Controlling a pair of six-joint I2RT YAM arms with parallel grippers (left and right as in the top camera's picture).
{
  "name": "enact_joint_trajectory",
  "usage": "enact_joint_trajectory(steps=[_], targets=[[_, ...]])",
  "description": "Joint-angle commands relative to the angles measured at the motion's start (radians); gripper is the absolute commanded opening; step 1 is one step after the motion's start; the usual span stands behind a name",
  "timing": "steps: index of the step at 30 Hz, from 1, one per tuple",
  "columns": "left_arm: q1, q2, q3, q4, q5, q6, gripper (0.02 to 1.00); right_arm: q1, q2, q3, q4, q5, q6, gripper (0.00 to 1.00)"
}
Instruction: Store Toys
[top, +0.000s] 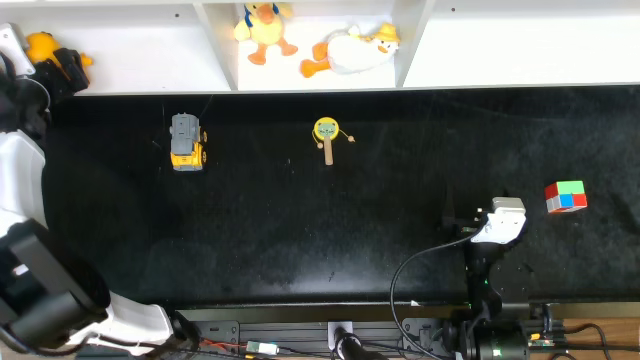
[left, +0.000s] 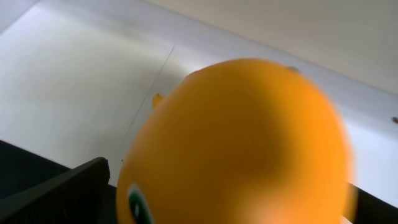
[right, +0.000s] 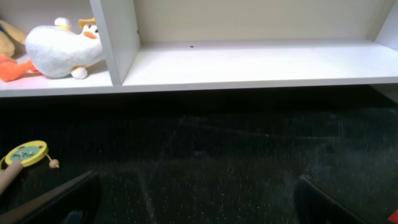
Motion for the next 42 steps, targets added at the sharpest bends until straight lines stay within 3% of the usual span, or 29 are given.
enact_joint_trajectory(steps=[1,11,16,21,27,34,42], targets=[[0.008,-0.079,-0.024,0.002,-0.007,0.009,0.998,0.006,-0.008,-0.01,0.008,-0.007,0.003,0.996],[0.007,-0.351,-0.357,0.021,-0.006,0.024,0.998,0.006,-0.008,-0.01,0.008,-0.007,0.003,0.996],[-0.039,-0.517,-0.457,-0.187,-0.016,0.124,0.996,0.006,-0.008,-0.01,0.008,-0.007,0.003,0.996],[-0.145,-0.612,-0.46,-0.446,-0.129,0.164,0.998,0.006,-0.008,-0.01,0.008,-0.007,0.003,0.996],[-0.274,-0.609,-0.46,-0.552,-0.132,0.215,0.998,0.006,-0.008,-0.01,0.008,-0.007,0.003,0.996],[-0.423,-0.516,-0.483,-0.468,-0.143,0.229,0.998,0.006,-0.008,-0.01,0.008,-0.006,0.003,0.996],[-0.447,-0.342,-0.517,-0.211,-0.143,0.145,0.998,0.006,-0.008,-0.009,0.008,-0.007,0.003,0.996]])
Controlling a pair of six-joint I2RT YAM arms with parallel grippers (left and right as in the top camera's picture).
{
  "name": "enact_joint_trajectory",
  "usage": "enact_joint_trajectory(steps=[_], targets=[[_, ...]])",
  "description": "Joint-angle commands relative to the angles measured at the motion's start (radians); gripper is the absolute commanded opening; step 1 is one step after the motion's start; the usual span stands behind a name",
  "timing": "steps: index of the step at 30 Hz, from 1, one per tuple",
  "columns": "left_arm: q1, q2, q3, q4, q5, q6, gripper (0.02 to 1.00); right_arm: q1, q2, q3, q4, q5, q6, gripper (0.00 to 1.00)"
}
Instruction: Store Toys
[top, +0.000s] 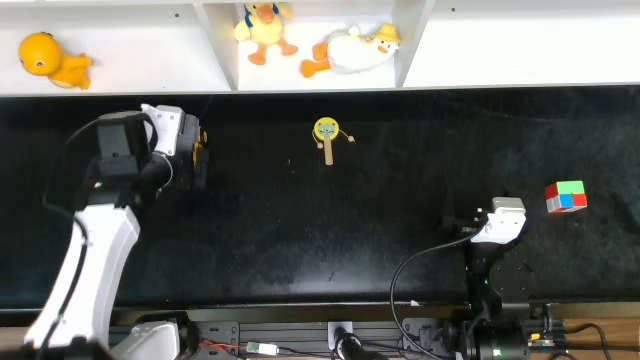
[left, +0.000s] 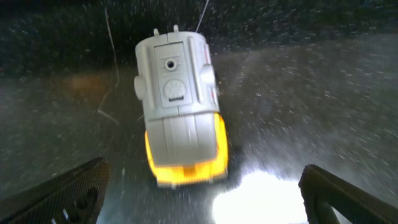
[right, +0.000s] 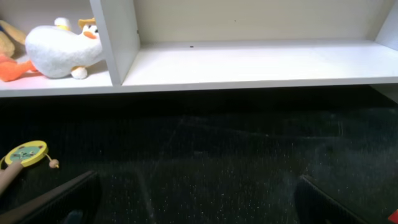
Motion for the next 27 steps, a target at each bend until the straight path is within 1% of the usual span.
enact_joint_trajectory(steps=[1,8,9,12,14,16,17,18,21,27], targets=[[-0.003,0.085,-0.011,0.07,-0.012,-0.034,0.998,0.006,-0.008,-0.01,0.008,-0.006,0.003,0.993],[0.002,0.194,-0.011,0.148,-0.022,-0.087,1.0,0.006,-0.008,-0.01,0.008,-0.006,0.003,0.993],[0.002,0.203,-0.011,0.15,-0.023,-0.093,0.965,0.006,-0.008,-0.01,0.008,-0.006,0.003,0.993],[0.002,0.227,-0.011,0.167,-0.023,-0.101,0.746,0.006,-0.008,-0.01,0.008,-0.006,0.003,0.998],[0.002,0.239,-0.011,0.183,-0.023,-0.104,0.621,0.006,-0.008,-0.01,0.008,-0.006,0.003,0.996],[0.002,0.241,-0.011,0.199,-0.023,-0.104,0.54,0.006,-0.008,-0.01,0.008,-0.006,0.003,0.993],[0.002,0.241,-0.011,0.206,-0.023,-0.105,0.476,0.006,-0.008,-0.01,0.008,-0.006,0.003,0.993],[0.002,0.241,-0.011,0.215,-0.023,-0.105,0.45,0.006,-0.008,-0.01,0.008,-0.006,0.003,0.996],[0.002,0.24,-0.011,0.232,-0.023,-0.113,0.424,0.006,-0.008,-0.01,0.008,-0.006,0.003,0.996],[0.002,0.173,-0.036,0.234,-0.023,-0.131,0.421,0.006,-0.008,-0.01,0.008,-0.006,0.003,0.996]])
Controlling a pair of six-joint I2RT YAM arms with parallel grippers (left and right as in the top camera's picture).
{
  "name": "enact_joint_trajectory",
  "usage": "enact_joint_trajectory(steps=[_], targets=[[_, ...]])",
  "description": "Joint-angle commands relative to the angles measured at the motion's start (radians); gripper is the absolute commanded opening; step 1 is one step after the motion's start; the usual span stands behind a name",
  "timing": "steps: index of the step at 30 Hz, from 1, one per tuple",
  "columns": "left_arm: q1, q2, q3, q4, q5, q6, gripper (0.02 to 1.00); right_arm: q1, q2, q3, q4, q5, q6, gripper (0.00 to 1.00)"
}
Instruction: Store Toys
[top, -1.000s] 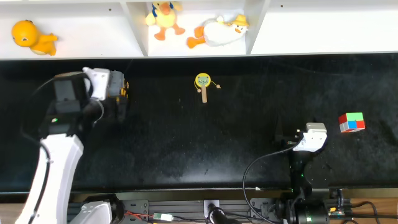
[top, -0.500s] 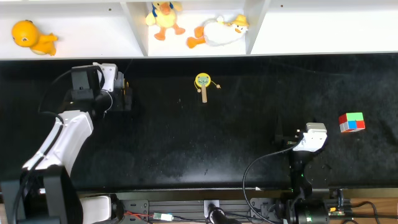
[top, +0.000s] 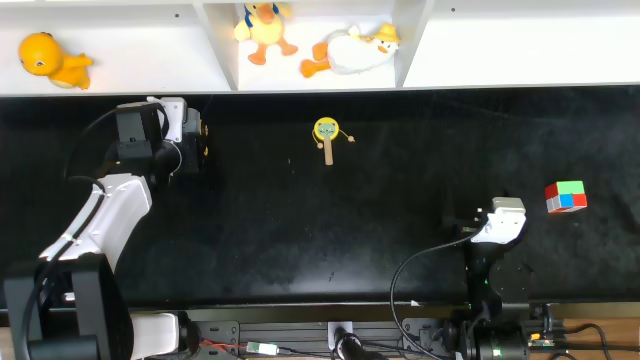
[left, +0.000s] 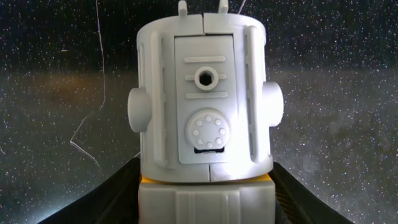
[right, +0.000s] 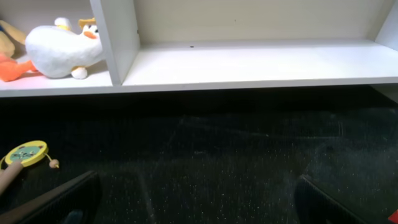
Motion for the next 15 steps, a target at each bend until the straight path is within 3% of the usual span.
enact_joint_trajectory(steps=[1,15], targets=[[0.001,-0.078,-0.042,0.005,-0.001,-0.026,0.424,0.005,-0.008,-0.01,0.008,-0.006,0.004,0.996],[0.001,-0.403,-0.058,-0.069,-0.001,-0.026,0.421,0.005,-0.008,-0.01,0.008,-0.006,0.004,0.996]])
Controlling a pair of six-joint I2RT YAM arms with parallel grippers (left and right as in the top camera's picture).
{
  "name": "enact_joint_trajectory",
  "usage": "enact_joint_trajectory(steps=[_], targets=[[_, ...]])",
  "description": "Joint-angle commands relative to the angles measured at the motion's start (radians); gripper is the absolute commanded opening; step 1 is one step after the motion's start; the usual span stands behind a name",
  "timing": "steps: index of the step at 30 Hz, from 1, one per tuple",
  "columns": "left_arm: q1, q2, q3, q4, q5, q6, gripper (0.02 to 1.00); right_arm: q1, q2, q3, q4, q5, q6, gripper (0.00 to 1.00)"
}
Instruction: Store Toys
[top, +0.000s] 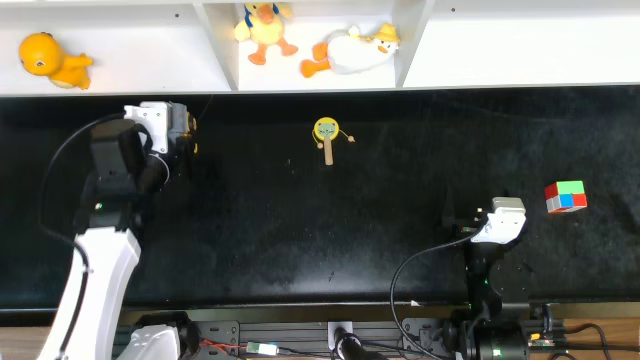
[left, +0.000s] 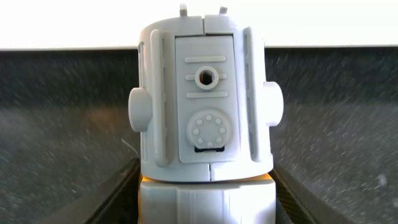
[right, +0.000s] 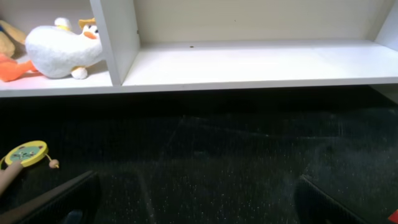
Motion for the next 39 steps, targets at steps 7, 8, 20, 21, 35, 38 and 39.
enact_joint_trajectory(steps=[7,8,20,21,35,38,39], targets=[[0.001,0.14,0.156,-0.003,0.0,-0.017,0.421,0.006,-0.008,-0.01,0.008,-0.007,0.004,0.996],[0.001,0.169,0.183,-0.004,0.0,-0.017,0.419,0.006,-0.008,-0.01,0.008,-0.006,0.003,0.996],[0.001,0.462,0.505,-0.037,-0.001,-0.016,0.413,0.006,-0.008,-0.01,0.008,-0.007,0.004,0.996],[0.001,0.481,0.523,-0.037,0.0,-0.016,0.411,0.006,-0.008,-0.01,0.008,-0.007,0.004,0.996],[0.001,0.628,0.601,-0.029,-0.001,-0.017,0.597,0.006,-0.008,-0.01,0.008,-0.007,0.004,0.996],[0.002,0.626,0.601,-0.025,-0.001,-0.016,0.998,0.006,-0.008,-0.01,0.008,-0.007,0.003,0.993],[0.002,0.625,0.601,-0.026,-0.001,-0.016,0.998,0.006,-0.008,-0.01,0.008,-0.007,0.004,0.996]])
